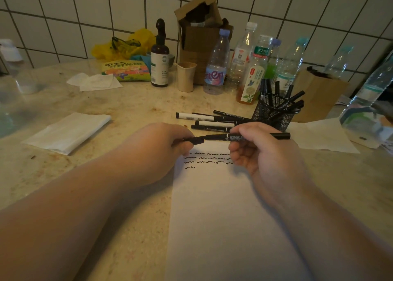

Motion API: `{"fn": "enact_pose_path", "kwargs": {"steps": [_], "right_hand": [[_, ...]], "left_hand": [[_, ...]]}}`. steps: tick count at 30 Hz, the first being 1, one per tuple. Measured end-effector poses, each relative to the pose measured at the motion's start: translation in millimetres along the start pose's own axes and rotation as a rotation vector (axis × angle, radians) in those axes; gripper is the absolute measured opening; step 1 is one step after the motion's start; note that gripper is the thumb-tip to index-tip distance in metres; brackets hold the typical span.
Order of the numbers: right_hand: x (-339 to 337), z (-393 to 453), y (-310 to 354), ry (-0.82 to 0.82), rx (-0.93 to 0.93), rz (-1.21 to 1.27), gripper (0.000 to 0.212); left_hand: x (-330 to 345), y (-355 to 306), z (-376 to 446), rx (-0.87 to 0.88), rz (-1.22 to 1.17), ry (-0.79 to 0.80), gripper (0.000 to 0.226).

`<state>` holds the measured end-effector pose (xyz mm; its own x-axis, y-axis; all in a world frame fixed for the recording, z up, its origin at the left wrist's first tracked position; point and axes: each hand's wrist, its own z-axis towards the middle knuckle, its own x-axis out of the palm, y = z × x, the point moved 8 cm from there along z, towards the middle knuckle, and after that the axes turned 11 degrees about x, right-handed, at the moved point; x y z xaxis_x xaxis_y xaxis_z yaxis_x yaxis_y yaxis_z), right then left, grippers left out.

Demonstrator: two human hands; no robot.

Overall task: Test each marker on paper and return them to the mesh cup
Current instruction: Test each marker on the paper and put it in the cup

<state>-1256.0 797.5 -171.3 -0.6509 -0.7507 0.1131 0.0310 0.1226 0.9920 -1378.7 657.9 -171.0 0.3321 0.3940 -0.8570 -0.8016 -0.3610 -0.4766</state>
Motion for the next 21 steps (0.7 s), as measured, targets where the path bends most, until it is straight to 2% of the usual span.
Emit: {"fn": "enact_pose_path", "kwargs": {"steps": [6,12,15,21], "right_hand": [[5.9,0.2,0.9,0.077,0.002,-0.051,0.015],[9.4,-3.5,-0.9,0.155,-0.002,0.016,0.011],[12.9,-7.4,0.0,0.203,-0.028,0.005,0.015],[14.0,-8.2,4.7,0.257,-0.036,-0.022,0.013]], "left_hand": [[-2.7,-12.7,2.6,0.110,-0.033,-0.008,0.025],[-5.9,-23.8,-1.8,0.193,-0.063,-0.013,0.013],[-6.9,-22.5,-3.6,0.179,-0.097,0.008,0.014],[-2.0,-18.7,-4.5,0.112,-0.347,0.084,0.020]]}}
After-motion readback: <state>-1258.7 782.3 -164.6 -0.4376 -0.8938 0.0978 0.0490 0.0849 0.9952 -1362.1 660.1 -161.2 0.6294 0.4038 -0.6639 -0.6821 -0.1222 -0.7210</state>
